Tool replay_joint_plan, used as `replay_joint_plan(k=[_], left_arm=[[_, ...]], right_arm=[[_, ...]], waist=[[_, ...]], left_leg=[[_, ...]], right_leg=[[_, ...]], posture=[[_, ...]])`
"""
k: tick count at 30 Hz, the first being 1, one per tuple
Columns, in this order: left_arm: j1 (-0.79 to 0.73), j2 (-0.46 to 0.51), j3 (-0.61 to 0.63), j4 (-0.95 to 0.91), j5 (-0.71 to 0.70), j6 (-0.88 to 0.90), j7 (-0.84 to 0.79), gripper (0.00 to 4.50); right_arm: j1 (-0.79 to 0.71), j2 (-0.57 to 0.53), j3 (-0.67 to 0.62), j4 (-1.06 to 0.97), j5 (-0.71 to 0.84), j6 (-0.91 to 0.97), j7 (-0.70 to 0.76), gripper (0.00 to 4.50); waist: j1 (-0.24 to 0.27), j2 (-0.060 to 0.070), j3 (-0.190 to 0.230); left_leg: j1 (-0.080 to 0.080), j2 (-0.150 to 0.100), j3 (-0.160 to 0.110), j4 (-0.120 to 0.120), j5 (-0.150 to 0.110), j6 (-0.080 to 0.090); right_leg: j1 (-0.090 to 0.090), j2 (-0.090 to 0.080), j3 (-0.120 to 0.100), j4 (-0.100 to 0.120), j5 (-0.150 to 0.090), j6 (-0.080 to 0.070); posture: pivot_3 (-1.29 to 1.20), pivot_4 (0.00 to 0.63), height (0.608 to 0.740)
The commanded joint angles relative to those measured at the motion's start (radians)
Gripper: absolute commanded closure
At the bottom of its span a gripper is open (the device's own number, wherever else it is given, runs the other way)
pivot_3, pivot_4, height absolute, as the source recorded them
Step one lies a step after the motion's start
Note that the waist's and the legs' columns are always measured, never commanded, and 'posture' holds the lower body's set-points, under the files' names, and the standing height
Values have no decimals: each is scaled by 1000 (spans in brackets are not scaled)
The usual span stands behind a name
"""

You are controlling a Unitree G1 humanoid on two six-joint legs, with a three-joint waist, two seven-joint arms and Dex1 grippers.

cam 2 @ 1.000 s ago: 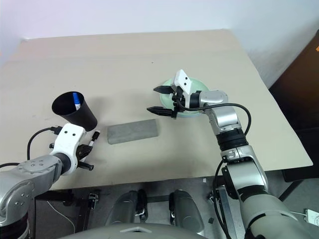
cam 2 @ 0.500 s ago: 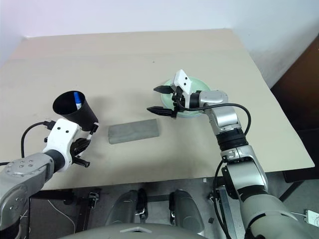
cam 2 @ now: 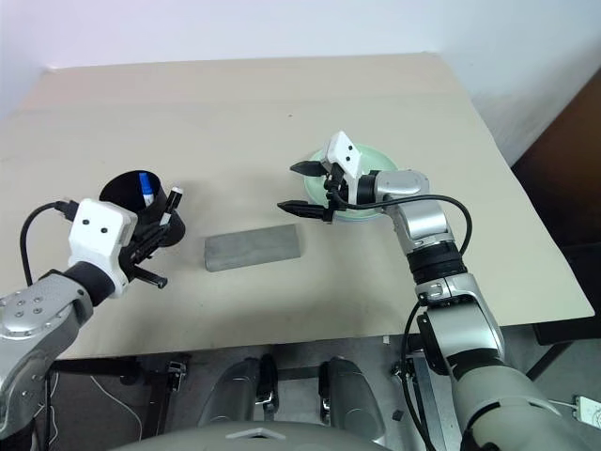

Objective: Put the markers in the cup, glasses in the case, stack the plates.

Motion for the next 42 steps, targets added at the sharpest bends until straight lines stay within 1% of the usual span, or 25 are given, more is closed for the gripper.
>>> replay_joint_plan(k=[1,6,8,11,13,15,19,21,29,37,39,42], left_arm=[[-15,-12,-3,-21,9,-83,-21,4488],[-44,-39,-11,2,-2,-141,-38,4488],[-84,-81,-4,30,-6,-223,-43,4488],[-158,-117,20,69,-32,-260,-40,4488],[-188,-141,33,90,-10,-293,-11,4488],[-200,-141,34,111,12,-343,-16,4488],[-225,-171,59,133,17,-462,-13,4488],[-240,-183,80,148,9,-482,1,4488],[-249,-143,139,212,-11,-573,-53,4488],[-265,-135,189,297,-62,-633,-84,4488],[-258,-138,191,319,-80,-663,-116,4488],[-239,-127,202,352,-130,-648,-155,4488]], right_arm=[[-24,-5,-23,-20,8,-19,0,0],[-19,-8,-22,-31,5,-20,-1,0],[-15,-10,-22,-42,8,-15,2,0],[-13,-15,-25,-58,17,-4,9,0],[-14,-16,-27,-61,21,0,15,0],[-11,-18,-26,-72,29,8,28,0],[-7,-15,-21,-82,31,15,37,0],[-7,-10,-22,-86,42,31,44,0],[-26,-14,-66,-182,186,202,92,0],[-3,-11,-50,-258,191,225,85,0],[3,-13,-43,-264,184,220,83,0],[9,-18,-36,-268,174,215,78,0]], waist=[[0,0,0],[0,0,0],[2,0,0],[7,0,0],[14,0,0],[18,0,0],[25,0,0],[25,0,0],[25,0,0],[25,0,0],[25,0,0],[25,0,0]], left_leg=[[0,0,0,0,0,0],[0,0,0,0,1,1],[0,0,0,1,1,1],[0,0,0,2,1,2],[1,0,0,2,1,2],[1,0,0,2,1,2],[1,0,0,2,1,2],[1,0,0,3,1,3],[1,0,0,3,2,4],[1,0,0,3,2,4],[1,0,0,3,2,4],[1,0,0,3,2,4]], right_leg=[[0,0,0,0,0,0],[0,1,0,0,0,0],[1,1,0,1,0,1],[1,1,-1,1,0,1],[2,1,-1,1,0,1],[2,1,0,1,0,1],[2,2,-1,1,0,1],[2,2,-1,1,1,2],[3,1,-1,1,1,3],[3,1,-1,1,1,3],[3,1,-1,1,1,3],[3,1,-1,1,1,3]], posture=[[0,150,715],[0,150,715],[0,150,715],[0,150,715],[0,150,715],[0,150,715],[0,150,715],[0,150,715],[0,150,715],[0,150,715],[0,150,715],[0,150,715]])
